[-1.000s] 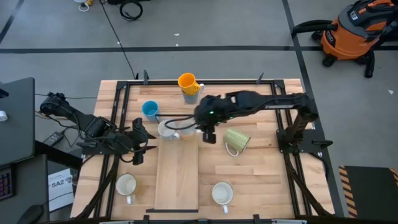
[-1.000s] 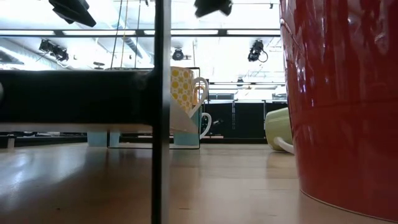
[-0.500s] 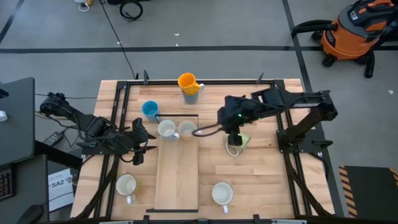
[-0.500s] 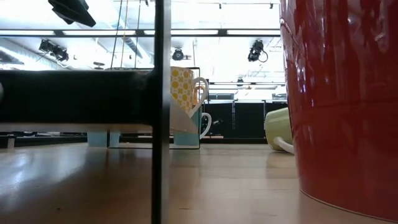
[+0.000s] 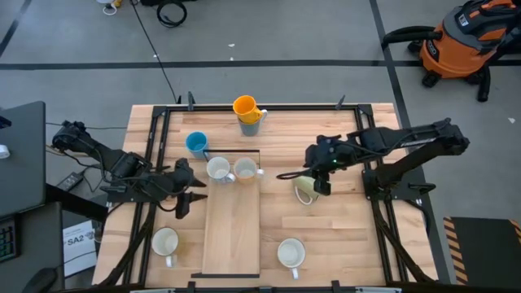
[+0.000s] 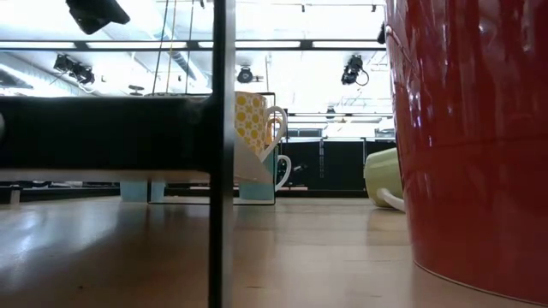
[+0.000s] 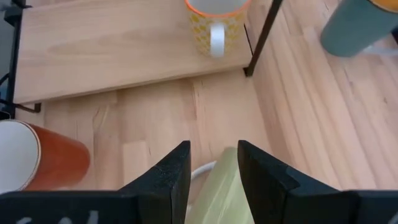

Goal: Place coffee mugs
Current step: Put the light yellow mug on the shelf

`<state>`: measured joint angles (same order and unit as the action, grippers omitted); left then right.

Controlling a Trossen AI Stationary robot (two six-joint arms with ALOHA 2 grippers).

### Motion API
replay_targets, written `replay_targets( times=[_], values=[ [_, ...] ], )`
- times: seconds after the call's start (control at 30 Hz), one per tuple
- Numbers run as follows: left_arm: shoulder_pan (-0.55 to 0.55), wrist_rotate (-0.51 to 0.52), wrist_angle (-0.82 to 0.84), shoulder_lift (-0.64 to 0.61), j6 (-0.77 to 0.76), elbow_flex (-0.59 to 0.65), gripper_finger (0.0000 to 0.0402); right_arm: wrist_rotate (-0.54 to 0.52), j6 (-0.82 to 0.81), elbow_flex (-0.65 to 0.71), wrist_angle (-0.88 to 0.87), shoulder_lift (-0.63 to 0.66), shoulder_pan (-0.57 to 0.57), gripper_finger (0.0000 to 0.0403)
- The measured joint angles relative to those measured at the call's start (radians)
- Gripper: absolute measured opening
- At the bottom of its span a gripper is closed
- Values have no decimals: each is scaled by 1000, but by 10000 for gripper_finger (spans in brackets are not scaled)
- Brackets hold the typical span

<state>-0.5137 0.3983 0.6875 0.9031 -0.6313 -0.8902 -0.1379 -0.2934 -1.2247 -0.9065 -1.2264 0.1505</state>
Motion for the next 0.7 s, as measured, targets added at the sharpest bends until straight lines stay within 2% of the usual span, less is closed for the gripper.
replay_targets(
  times=[0.27, 0.5, 0.57, 0.7],
  values=[
    [-34, -242, 17, 51, -227, -1, 181, 0, -3, 88, 66, 79, 0, 138],
    [-130, -433, 193, 135, -465, -1, 181, 0, 10, 106, 106, 92, 0, 138],
    [-153, -468, 238, 146, -504, -1, 181, 0, 24, 106, 107, 89, 0, 138],
    [-194, -473, 310, 151, -542, -1, 181, 0, 30, 106, 107, 87, 0, 138]
  ],
)
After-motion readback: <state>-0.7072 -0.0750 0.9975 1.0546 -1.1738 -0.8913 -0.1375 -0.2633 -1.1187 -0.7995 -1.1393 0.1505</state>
